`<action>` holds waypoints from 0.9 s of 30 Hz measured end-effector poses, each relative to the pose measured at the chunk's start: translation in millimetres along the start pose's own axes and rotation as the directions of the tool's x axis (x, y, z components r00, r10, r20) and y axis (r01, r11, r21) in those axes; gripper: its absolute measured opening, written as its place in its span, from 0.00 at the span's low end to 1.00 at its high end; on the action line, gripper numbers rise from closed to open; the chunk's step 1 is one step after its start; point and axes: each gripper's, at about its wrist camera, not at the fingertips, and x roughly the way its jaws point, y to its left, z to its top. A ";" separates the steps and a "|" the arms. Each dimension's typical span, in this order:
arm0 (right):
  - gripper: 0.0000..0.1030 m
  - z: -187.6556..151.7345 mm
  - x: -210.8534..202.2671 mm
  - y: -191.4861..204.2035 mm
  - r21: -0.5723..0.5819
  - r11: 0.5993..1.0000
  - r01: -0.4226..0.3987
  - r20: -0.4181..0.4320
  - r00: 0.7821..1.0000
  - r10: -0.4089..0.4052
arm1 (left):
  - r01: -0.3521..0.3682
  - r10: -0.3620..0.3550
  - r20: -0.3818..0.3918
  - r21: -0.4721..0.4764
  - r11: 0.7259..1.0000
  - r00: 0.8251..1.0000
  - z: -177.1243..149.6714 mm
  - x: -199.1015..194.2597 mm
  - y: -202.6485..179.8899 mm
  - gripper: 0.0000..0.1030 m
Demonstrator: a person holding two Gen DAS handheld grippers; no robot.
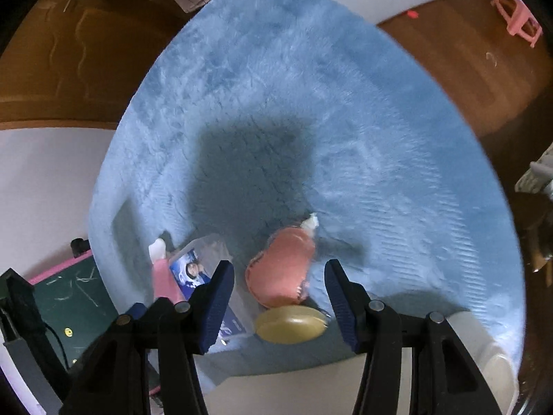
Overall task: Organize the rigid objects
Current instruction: 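Grasp the pink hair roller with the left tool while the right tool grasps the pink tape dispenser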
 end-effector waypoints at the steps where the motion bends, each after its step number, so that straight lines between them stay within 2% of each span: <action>1: 0.54 0.6 2.2 1.6 0.003 1.000 0.001 -0.003 1.000 -0.001 | -0.001 0.001 -0.006 0.001 1.000 1.000 0.4 2.8 0.5 0.66; 6: 0.52 3.9 8.9 8.5 0.002 0.999 0.043 0.011 0.999 -0.043 | -0.012 0.013 -0.019 0.017 1.000 1.000 0.1 9.8 1.1 0.66; 8: 0.37 3.8 13.1 14.1 -0.018 0.995 0.094 0.015 0.995 -0.094 | -0.030 0.030 -0.024 0.035 0.999 0.999 -2.0 12.6 0.8 0.66; 9: 0.36 4.5 16.4 15.9 -0.028 0.993 0.112 0.012 0.994 -0.112 | -0.041 0.042 -0.025 0.046 0.998 0.999 -4.1 15.0 1.0 0.66; 13: 0.36 3.5 22.5 31.8 -0.083 0.982 0.169 0.019 0.986 -0.168 | -0.060 0.061 -0.016 0.075 0.995 0.998 -9.0 15.5 -0.3 0.66; 18: 0.46 3.2 33.8 44.1 -0.120 0.970 0.212 0.007 0.977 -0.213 | -0.091 0.091 0.002 0.116 0.989 0.996 -11.8 13.8 -10.8 0.66; 22: 0.46 -1.0 38.4 56.6 -0.154 0.956 0.249 0.040 0.968 -0.246 | -0.097 0.097 0.010 0.124 0.988 0.995 -12.5 13.2 -17.7 0.66; 23: 0.45 -2.9 37.9 59.3 -0.169 0.952 0.256 0.054 0.967 -0.251 | -0.094 0.093 0.012 0.124 0.988 0.996 -12.7 13.2 -18.4 0.64; 25: 0.42 -8.7 37.2 66.8 -0.190 0.946 0.264 0.081 0.964 -0.253 | -0.071 0.069 0.015 0.128 0.989 0.997 -16.2 12.2 -23.5 0.49; 26: 0.41 -14.1 36.2 69.9 -0.201 0.942 0.268 0.091 0.963 -0.255 | -0.059 0.058 0.014 0.132 0.990 0.998 -17.1 11.1 -23.7 0.37; 27: 0.40 -16.9 34.2 73.4 -0.216 0.937 0.275 0.106 0.960 -0.257 | -0.063 0.061 0.019 0.138 0.988 0.998 -17.7 10.4 -24.3 0.29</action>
